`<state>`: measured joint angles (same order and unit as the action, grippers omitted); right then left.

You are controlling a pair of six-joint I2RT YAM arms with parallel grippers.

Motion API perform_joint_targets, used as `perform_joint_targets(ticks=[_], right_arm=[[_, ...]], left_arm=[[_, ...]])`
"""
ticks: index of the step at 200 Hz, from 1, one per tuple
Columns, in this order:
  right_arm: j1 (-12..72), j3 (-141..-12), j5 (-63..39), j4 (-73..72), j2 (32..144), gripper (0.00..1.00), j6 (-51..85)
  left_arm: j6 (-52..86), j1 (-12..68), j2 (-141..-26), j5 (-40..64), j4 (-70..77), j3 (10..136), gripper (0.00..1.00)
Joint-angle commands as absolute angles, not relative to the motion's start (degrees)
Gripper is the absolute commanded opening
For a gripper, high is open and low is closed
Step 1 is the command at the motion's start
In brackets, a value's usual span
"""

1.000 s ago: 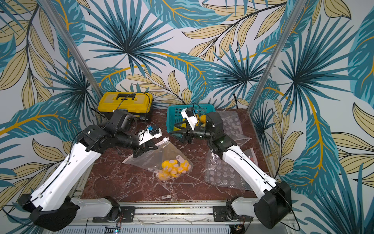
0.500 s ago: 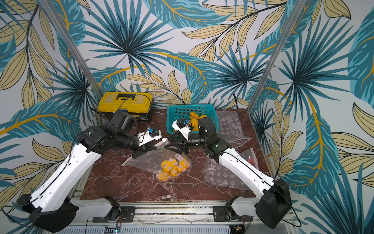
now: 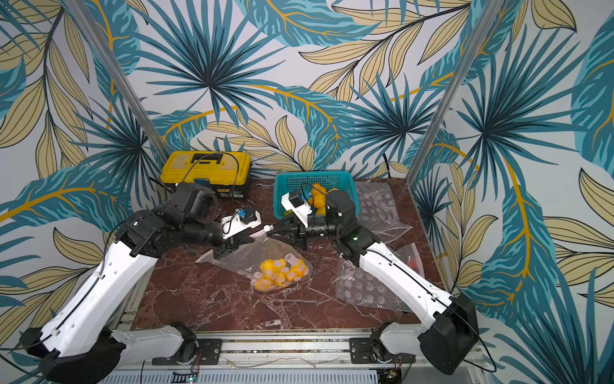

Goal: Open the zip-top bag and take out the pear
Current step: Pick up the zipper food storage bag at the center of the board.

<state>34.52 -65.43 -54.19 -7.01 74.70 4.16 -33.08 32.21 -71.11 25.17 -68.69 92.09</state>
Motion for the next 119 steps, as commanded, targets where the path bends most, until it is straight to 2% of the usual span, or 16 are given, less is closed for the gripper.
perform_joint_targets(ticks=[1,19,33,50,71,95,119], right_arm=[[35.04,-66.62,-55.16,-8.58,75.03,0.17,4.15],[35.15,-66.43,-54.99,-7.85,74.99,0.18,3.45],[35.16,-66.41,-54.91,-6.79,75.23,0.27,3.03],[35.11,-66.25,-54.33,-5.74,75.23,0.28,2.44],[35.23,-65.81,-53.78,-5.76,75.0,0.26,2.26],[35.21,-66.04,-53.39,-6.04,74.87,0.17,2.28],[35.2,-66.18,-53.34,-7.59,74.5,0.17,3.02]], left_arm=[[-33.66,32.34,-69.83,25.23,-66.55,94.13,0.0],[-33.46,32.34,-69.53,24.82,-66.39,93.86,0.0],[-33.47,32.34,-69.02,24.94,-65.87,93.56,0.0],[-33.3,32.34,-68.35,24.58,-64.99,93.0,0.0],[-33.14,32.34,-67.81,24.19,-64.36,92.57,0.0],[-33.06,32.34,-67.81,24.52,-64.24,92.29,0.0],[-33.03,32.34,-68.11,24.71,-64.25,91.52,0.0]])
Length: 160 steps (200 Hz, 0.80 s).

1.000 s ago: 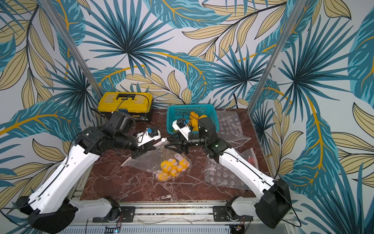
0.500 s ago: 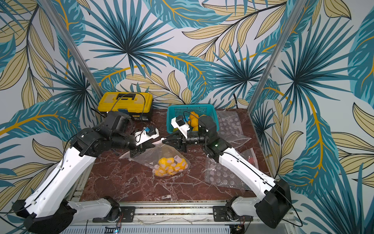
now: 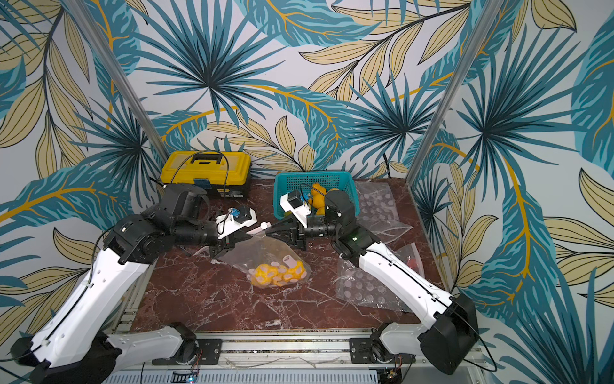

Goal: Open the zip-top bag and take out the pear
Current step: Pick up the zipper food storage bag at the center of the board.

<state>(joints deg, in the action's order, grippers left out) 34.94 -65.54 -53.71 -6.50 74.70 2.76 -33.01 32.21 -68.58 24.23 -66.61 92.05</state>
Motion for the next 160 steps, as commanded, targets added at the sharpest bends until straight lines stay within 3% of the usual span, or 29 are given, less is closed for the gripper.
perform_joint_targets(ticks=[1,27,63,91,108,124,160], right_arm=[[35.18,-66.18,-53.35,-7.62,74.51,0.16,3.05],[35.32,-66.36,-53.01,-8.83,74.69,0.21,3.97],[35.29,-66.71,-53.0,-8.79,75.15,0.19,4.5],[35.42,-66.97,-54.14,-8.47,75.32,0.0,4.12],[35.48,-66.96,-53.47,-7.78,75.23,0.0,3.48],[35.59,-66.97,-52.89,-6.67,75.23,0.0,2.69],[35.74,-66.84,-52.31,-5.98,75.48,0.0,2.03]], left_arm=[[-33.04,32.34,-68.11,24.75,-64.25,91.46,0.0],[-32.85,32.34,-68.28,25.31,-64.19,90.84,0.0],[-32.87,32.34,-68.29,25.57,-64.22,90.53,0.0],[-32.91,32.34,-68.55,25.69,-64.2,90.66,0.0],[-32.43,32.34,-68.95,26.38,-63.69,91.18,0.19],[-31.4,32.34,-69.33,28.15,-62.12,91.74,0.3],[-27.42,32.34,-70.04,35.02,-55.3,92.08,0.37]])
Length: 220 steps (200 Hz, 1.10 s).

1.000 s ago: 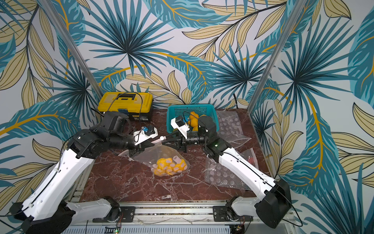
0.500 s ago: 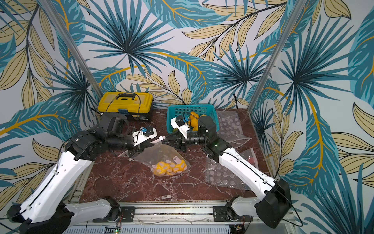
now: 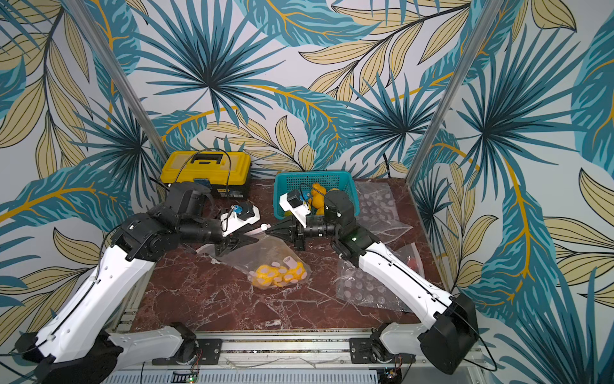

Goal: Open the zip-top bag and take out the pear
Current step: Pick up the zipper food storage bag at the center of the board, then unzip the zipper on the zipper food storage bag.

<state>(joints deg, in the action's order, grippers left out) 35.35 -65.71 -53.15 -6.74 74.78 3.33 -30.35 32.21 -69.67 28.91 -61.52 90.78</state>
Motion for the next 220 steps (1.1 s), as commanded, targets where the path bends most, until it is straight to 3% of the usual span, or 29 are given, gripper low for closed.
perform_joint_targets(ticks=[1,44,89,141,220], right_arm=[[35.76,-66.86,-52.3,-5.98,75.53,0.0,2.07],[35.91,-66.97,-52.62,-4.9,75.28,0.0,1.34],[36.03,-66.97,-52.2,-4.5,74.89,0.0,1.04],[36.11,-66.59,-49.37,-2.47,73.09,0.0,-1.03],[36.04,-61.35,-33.97,-1.25,64.75,0.0,-5.5]], left_arm=[[-27.33,32.34,-70.05,35.22,-55.16,92.1,0.37],[-26.09,32.35,-71.06,39.27,-52.82,92.29,0.35],[-25.8,32.34,-71.82,41.04,-52.87,91.33,0.22],[-26.7,32.34,-69.3,36.01,-52.86,88.51,0.06],[-28.02,26.46,-65.58,32.74,-52.9,82.18,0.03]])
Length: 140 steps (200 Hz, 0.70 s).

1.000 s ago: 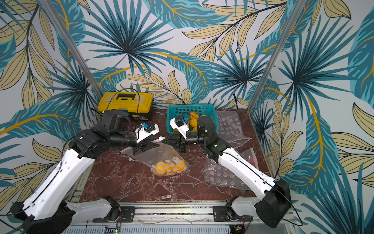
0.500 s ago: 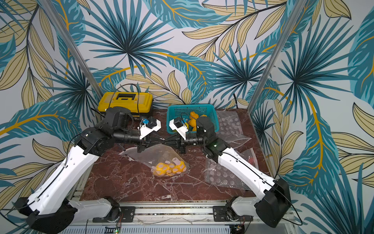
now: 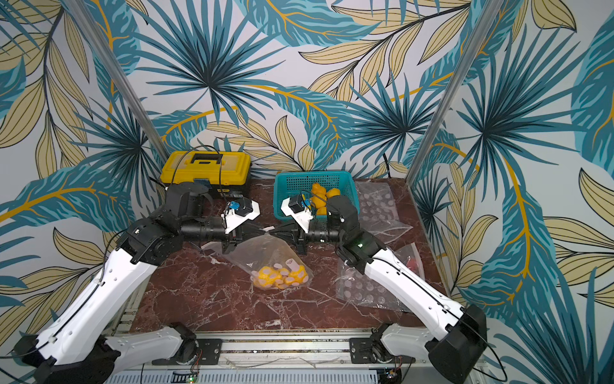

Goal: Open the zip-top bag and take out the pear
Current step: Unzip the zipper on the zipper food storage bag.

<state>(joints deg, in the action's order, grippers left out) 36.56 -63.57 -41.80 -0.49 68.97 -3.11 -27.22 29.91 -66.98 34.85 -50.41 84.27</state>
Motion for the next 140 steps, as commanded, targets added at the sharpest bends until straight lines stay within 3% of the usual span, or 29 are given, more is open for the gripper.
perform_joint_targets(ticks=[1,57,140], right_arm=[[36.08,-61.26,-33.68,-1.24,64.59,0.0,-5.56],[36.09,-57.87,-6.76,2.66,56.72,0.0,-7.22],[36.03,-52.34,24.48,2.03,47.98,0.0,-2.89]], left_arm=[[-28.03,26.33,-65.53,32.76,-52.9,82.0,0.03],[-29.2,19.75,-61.35,31.72,-53.08,76.29,0.03],[-30.21,14.06,-57.52,29.27,-54.03,70.12,0.03]])
